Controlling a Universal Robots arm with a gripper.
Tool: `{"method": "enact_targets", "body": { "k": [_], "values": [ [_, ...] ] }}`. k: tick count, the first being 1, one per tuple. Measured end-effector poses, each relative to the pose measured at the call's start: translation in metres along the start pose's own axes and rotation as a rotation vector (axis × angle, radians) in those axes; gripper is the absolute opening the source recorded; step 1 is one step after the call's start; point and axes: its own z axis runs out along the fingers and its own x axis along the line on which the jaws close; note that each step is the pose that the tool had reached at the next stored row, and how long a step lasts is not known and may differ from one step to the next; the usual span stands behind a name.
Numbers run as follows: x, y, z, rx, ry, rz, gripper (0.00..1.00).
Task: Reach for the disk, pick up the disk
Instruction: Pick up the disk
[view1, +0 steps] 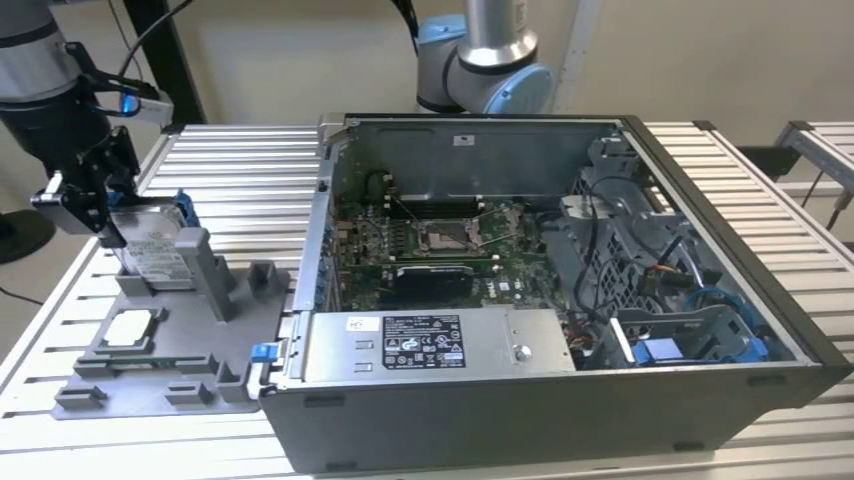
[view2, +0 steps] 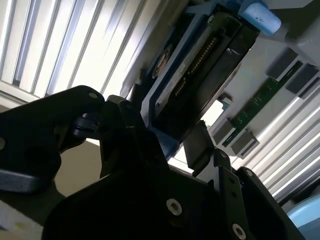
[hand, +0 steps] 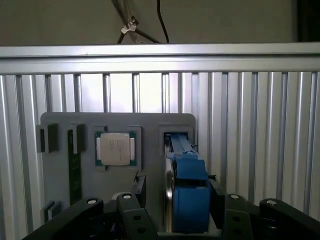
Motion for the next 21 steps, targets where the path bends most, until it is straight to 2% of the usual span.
{"method": "enact_targets", "body": {
  "k": [10,20,21],
  "values": [
    [-0.0015,0.0003,0.0178,0.0001,-0.0001,0.000,1.00],
    [-0.0015,0.0003,0.0186,0.0000,0.0000,0.000,1.00],
    [-0.0015,0.0003,0.0187,0.0000,0.0000,0.000,0.00]
  ]
}}
